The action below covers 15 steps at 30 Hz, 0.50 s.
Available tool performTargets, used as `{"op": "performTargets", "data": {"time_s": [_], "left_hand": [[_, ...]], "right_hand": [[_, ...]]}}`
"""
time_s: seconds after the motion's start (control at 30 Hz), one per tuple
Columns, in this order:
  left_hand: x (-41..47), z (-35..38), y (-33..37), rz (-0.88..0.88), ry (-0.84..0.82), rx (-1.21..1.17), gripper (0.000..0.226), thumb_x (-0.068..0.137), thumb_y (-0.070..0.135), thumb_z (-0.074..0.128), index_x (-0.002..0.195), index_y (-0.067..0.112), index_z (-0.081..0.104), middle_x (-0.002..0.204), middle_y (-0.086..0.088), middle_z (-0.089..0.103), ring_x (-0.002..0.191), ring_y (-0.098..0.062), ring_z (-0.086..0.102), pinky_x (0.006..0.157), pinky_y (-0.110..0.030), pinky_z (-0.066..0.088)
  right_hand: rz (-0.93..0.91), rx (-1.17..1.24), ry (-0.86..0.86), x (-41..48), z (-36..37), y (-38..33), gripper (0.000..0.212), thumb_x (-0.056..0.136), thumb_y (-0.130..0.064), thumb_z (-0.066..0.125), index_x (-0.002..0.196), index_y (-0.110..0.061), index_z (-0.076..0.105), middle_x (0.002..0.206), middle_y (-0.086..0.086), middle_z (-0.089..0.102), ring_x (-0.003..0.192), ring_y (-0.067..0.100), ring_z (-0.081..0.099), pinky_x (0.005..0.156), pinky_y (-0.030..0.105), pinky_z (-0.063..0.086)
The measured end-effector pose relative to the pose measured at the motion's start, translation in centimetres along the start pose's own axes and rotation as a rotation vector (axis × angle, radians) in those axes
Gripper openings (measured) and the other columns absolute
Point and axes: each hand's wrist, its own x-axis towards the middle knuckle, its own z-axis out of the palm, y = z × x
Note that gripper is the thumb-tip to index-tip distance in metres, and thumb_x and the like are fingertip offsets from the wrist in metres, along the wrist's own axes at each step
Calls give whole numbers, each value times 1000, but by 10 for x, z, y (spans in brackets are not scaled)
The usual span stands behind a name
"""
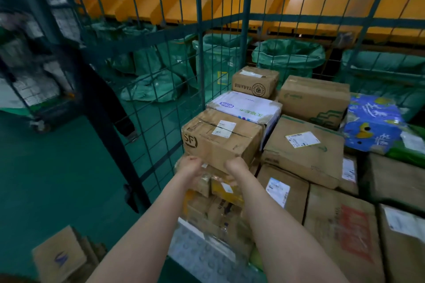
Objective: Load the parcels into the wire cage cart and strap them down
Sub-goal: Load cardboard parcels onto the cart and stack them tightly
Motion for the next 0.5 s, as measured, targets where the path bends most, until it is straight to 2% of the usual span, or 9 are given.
{"op": "performTargets", "data": {"time_s": [0.1,0.13,0.2,0.23,0.3,0.37,0.43,0.5], "left_hand": [[-28,-17,-22,-21,-35,-24,19,97,21,44,106,8,56,81,-7,53,67,-19,52,57,-26,45],[-37,-24,-32,-29,-49,-39,20,96,21,45,106,7,56,79,-6,54,70,-20,54,63,-28,49],[-52,-34,-48,-55,-64,-64,26,93,21,51,110,5,59,92,-8,63,87,-23,62,85,-36,52],[-58,-40,-56,-70,-67,-67,25,91,21,52,109,6,61,99,-8,64,91,-23,62,86,-36,52],[-77,-57,-72,-79,-67,-54,14,91,18,50,90,8,60,94,-6,60,79,-19,57,69,-29,47],[-91,-72,-84,-61,-25,-55,19,92,15,46,74,13,49,81,-5,51,66,-15,48,58,-28,39],[-109,-88,-99,-55,24,-49,24,93,13,42,69,15,41,73,-2,45,69,-17,48,64,-30,39],[-121,-95,-113,-63,44,-42,27,94,14,39,68,17,40,75,-2,44,81,-21,48,68,-31,37]], "right_hand": [[61,79,-39,-33,18,18,36,97,-16,42,130,-2,45,126,12,53,112,29,57,93,40,51],[69,95,-56,-47,24,24,36,98,-17,43,130,-1,44,122,12,52,111,29,58,91,39,52],[68,114,-80,-68,35,33,38,99,-20,42,133,-4,41,117,14,52,105,29,60,88,39,52],[64,122,-95,-76,41,36,41,99,-22,40,137,-7,39,113,13,53,96,28,61,82,38,53],[69,128,-132,-93,59,43,44,98,-22,40,141,-14,36,105,9,53,76,24,56,69,35,51],[60,78,-161,-106,74,46,31,98,-20,40,127,-9,43,108,10,53,85,26,58,75,36,52],[39,25,-186,-120,90,47,17,98,-18,40,112,-10,44,106,11,51,93,28,59,79,37,52],[-11,-22,-209,-127,102,49,17,97,-18,42,112,-10,47,101,12,51,82,26,58,70,34,50]]}}
